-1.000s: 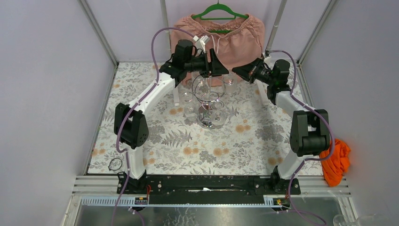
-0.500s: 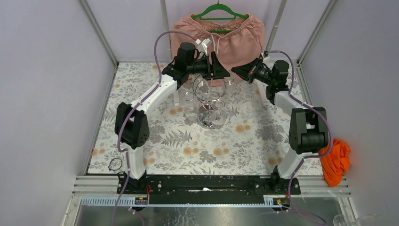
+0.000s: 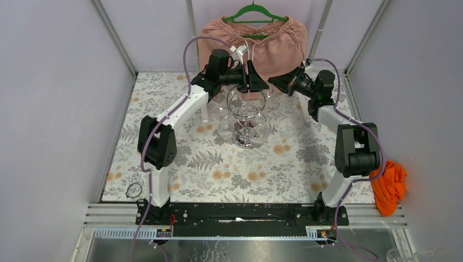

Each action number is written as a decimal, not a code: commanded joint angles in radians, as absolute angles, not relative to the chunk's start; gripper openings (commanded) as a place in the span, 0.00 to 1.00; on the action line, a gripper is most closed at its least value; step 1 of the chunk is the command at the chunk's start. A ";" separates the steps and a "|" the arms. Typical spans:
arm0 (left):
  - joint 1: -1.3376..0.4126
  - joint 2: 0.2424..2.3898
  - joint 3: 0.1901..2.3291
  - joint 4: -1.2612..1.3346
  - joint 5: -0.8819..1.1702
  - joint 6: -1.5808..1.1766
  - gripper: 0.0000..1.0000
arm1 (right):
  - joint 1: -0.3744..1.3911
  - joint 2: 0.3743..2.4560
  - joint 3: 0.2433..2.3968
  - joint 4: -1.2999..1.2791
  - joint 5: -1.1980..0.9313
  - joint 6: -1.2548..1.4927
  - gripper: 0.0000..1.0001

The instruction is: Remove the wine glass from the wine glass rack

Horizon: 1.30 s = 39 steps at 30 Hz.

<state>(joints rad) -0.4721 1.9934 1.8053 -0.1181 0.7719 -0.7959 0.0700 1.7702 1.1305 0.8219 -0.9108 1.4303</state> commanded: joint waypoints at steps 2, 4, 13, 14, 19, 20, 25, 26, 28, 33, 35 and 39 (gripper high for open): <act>-0.487 2.004 1.886 -0.136 0.801 -0.774 0.66 | 0.101 1.745 1.196 0.965 -0.959 1.484 0.00; -0.485 1.990 1.888 -0.149 0.807 -0.760 0.69 | 0.102 1.743 1.199 0.965 -0.960 1.487 0.00; -0.438 2.010 1.929 -0.241 0.841 -0.692 0.65 | 0.107 1.743 1.193 0.994 -0.957 1.512 0.00; -0.432 2.012 1.928 -0.247 0.844 -0.690 0.64 | 0.107 1.742 1.195 0.996 -0.956 1.514 0.00; -0.416 2.013 1.948 -0.297 0.850 -0.642 0.62 | 0.107 1.733 1.199 0.994 -0.952 1.509 0.00; -0.416 2.015 1.961 -0.313 0.850 -0.632 0.61 | 0.107 1.734 1.200 0.996 -0.950 1.512 0.00; -0.414 2.043 2.024 -0.355 0.881 -0.603 0.62 | 0.107 1.741 1.201 1.006 -0.945 1.513 0.00; -0.415 2.055 2.039 -0.363 0.894 -0.596 0.62 | 0.107 1.744 1.200 1.013 -0.945 1.518 0.00; -0.414 2.090 2.067 -0.377 0.922 -0.589 0.63 | 0.107 1.749 1.195 1.040 -0.942 1.536 0.00; -0.416 2.125 2.068 -0.416 0.934 -0.566 0.63 | 0.107 1.762 1.193 1.089 -0.938 1.574 0.00; -0.416 2.120 2.058 -0.425 0.923 -0.554 0.63 | 0.107 1.768 1.196 1.100 -0.939 1.585 0.00; -0.416 2.113 2.055 -0.432 0.926 -0.554 0.57 | 0.107 1.774 1.201 1.103 -0.936 1.591 0.00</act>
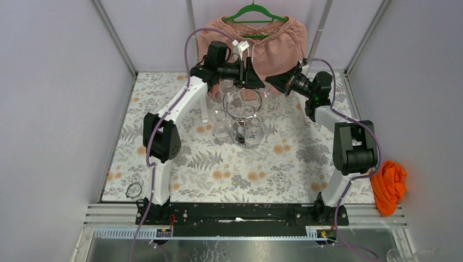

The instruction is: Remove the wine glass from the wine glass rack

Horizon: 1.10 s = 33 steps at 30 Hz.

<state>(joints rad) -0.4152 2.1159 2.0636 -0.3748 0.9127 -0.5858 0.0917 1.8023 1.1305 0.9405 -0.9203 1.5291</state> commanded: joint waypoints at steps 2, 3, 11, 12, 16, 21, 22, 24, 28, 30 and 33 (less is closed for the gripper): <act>-0.415 2.109 2.061 -0.432 0.924 -0.558 0.50 | 0.107 1.780 1.198 1.106 -0.934 1.591 0.00; -0.417 2.105 2.065 -0.431 0.923 -0.558 0.48 | 0.107 1.783 1.195 1.111 -0.935 1.593 0.00; -0.417 2.116 2.083 -0.432 0.900 -0.570 0.29 | 0.107 1.798 1.183 1.157 -0.929 1.621 0.00; -0.418 2.117 2.089 -0.432 0.900 -0.572 0.27 | 0.107 1.798 1.186 1.158 -0.931 1.623 0.00; -0.417 2.125 2.115 -0.433 0.904 -0.584 0.25 | 0.107 1.795 1.196 1.155 -0.939 1.623 0.00; -0.417 2.149 2.161 -0.430 0.945 -0.610 0.21 | 0.107 1.793 1.204 1.141 -0.945 1.619 0.00; -0.416 2.153 2.167 -0.427 0.953 -0.619 0.18 | 0.107 1.793 1.205 1.141 -0.946 1.618 0.00; -0.414 2.165 2.183 -0.418 0.972 -0.643 0.11 | 0.106 1.795 1.208 1.141 -0.949 1.623 0.00; -0.413 2.181 2.193 -0.405 1.003 -0.675 0.03 | 0.107 1.800 1.216 1.142 -0.959 1.625 0.02; -0.411 2.187 2.198 -0.402 1.008 -0.684 0.01 | 0.107 1.801 1.215 1.141 -0.960 1.626 0.04; -0.408 2.199 2.217 -0.403 1.017 -0.705 0.00 | 0.107 1.807 1.216 1.144 -0.960 1.633 0.10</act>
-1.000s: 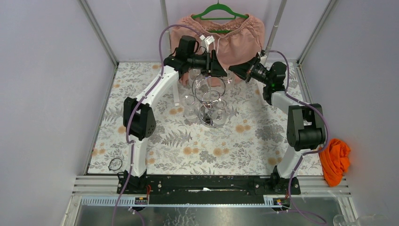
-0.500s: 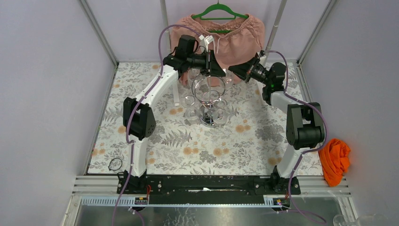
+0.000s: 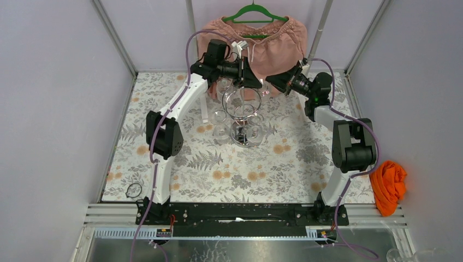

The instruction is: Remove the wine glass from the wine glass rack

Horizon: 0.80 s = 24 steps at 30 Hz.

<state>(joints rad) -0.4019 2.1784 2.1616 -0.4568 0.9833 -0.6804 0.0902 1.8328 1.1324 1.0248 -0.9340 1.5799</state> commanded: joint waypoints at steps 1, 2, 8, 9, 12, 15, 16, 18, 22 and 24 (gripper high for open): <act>-0.407 2.200 2.220 -0.394 1.025 -0.716 0.00 | 0.107 1.809 1.216 1.146 -0.960 1.635 0.13; -0.406 2.203 2.220 -0.378 1.036 -0.732 0.00 | 0.107 1.812 1.216 1.153 -0.961 1.638 0.17; -0.402 2.228 2.224 -0.312 1.073 -0.837 0.00 | 0.107 1.823 1.210 1.191 -0.966 1.663 0.37; -0.401 2.232 2.226 -0.303 1.077 -0.854 0.00 | 0.107 1.824 1.210 1.194 -0.965 1.666 0.39; -0.400 2.241 2.226 -0.269 1.080 -0.889 0.00 | 0.107 1.832 1.209 1.194 -0.966 1.668 0.45; -0.395 2.247 2.225 -0.248 1.082 -0.916 0.00 | 0.106 1.839 1.209 1.198 -0.969 1.672 0.47; -0.394 2.250 2.225 -0.238 1.081 -0.929 0.00 | 0.106 1.840 1.207 1.197 -0.967 1.671 0.48; -0.393 2.257 2.228 -0.207 1.081 -0.962 0.00 | 0.103 1.842 1.202 1.193 -0.963 1.663 0.52; -0.393 2.266 2.244 -0.198 1.077 -0.981 0.00 | 0.098 1.842 1.179 1.180 -0.956 1.651 0.54; -0.391 2.268 2.244 -0.194 1.068 -0.990 0.00 | 0.090 1.841 1.167 1.179 -0.953 1.647 0.56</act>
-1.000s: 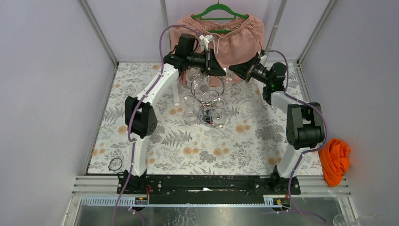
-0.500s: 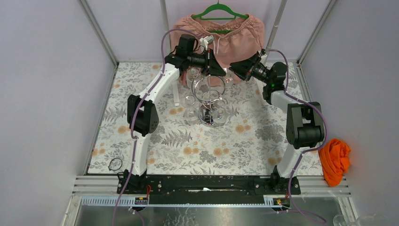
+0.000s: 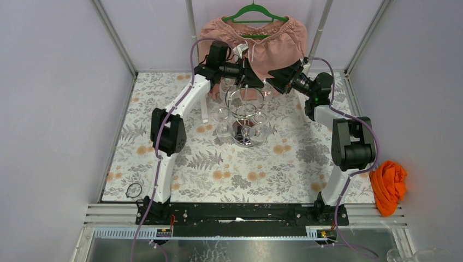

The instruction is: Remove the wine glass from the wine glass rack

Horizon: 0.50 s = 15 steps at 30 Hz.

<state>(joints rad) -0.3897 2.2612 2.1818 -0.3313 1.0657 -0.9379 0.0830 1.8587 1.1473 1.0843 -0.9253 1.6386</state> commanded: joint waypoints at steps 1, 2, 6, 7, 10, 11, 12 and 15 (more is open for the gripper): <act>-0.391 2.268 2.245 -0.187 1.065 -0.997 0.00 | 0.088 1.839 1.163 1.176 -0.950 1.643 0.56; -0.390 2.269 2.246 -0.180 1.062 -1.003 0.00 | 0.084 1.838 1.157 1.174 -0.946 1.639 0.57; -0.390 2.271 2.254 -0.184 1.053 -1.006 0.00 | 0.067 1.825 1.140 1.145 -0.933 1.608 0.58; -0.389 2.272 2.256 -0.186 1.051 -1.006 0.00 | 0.065 1.820 1.136 1.132 -0.930 1.597 0.58; -0.388 2.279 2.270 -0.211 1.031 -0.996 0.00 | 0.060 1.805 1.128 1.079 -0.922 1.557 0.59; -0.386 2.279 2.271 -0.219 1.028 -0.994 0.00 | 0.058 1.798 1.125 1.063 -0.920 1.545 0.59; -0.387 2.277 2.269 -0.223 1.022 -0.995 0.00 | 0.056 1.791 1.121 1.053 -0.916 1.533 0.59; -0.386 2.265 2.272 -0.225 1.011 -1.000 0.00 | 0.043 1.772 1.109 1.031 -0.904 1.510 0.60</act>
<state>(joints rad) -0.3901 2.2879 2.2139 -0.3065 1.0229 -0.9794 0.0570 1.8423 1.1175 1.0435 -0.9092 1.5703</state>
